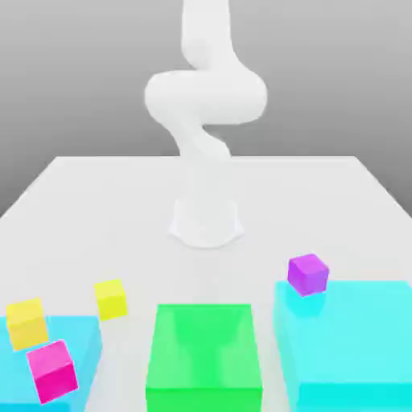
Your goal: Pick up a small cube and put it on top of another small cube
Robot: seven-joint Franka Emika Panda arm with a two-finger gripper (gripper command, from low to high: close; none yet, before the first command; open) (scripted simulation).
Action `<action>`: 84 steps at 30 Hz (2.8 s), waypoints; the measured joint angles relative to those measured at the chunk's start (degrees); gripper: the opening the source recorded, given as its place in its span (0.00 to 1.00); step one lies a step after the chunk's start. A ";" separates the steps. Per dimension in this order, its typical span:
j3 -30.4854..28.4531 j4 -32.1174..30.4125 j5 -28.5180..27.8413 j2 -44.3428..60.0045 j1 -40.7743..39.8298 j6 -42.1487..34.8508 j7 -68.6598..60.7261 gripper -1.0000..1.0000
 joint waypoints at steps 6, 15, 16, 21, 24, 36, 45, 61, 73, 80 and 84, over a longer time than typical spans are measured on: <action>-9.33 -10.02 -2.12 10.29 0.04 8.51 -13.07 0.50; -22.76 -26.10 -5.82 27.57 -1.87 22.30 -34.56 0.50; -24.30 -28.17 -6.40 30.15 -2.44 24.28 -37.46 0.50; -26.57 -31.85 0.83 41.84 -3.38 32.74 -51.26 0.50; -23.02 -31.14 8.74 45.33 -4.76 35.09 -57.33 0.50; 0.51 -28.69 29.10 56.74 -23.03 43.73 -72.17 0.00; -3.39 -29.00 26.20 54.58 -19.96 41.88 -70.14 0.00; -16.32 -31.81 -4.29 39.76 -12.64 30.38 -49.17 0.00; -13.26 -7.99 -2.40 47.26 -5.16 13.86 -50.31 0.00; -11.87 6.50 2.81 50.22 -4.96 1.85 -46.31 0.00; -12.25 7.43 5.78 53.19 -6.04 3.60 -45.06 0.00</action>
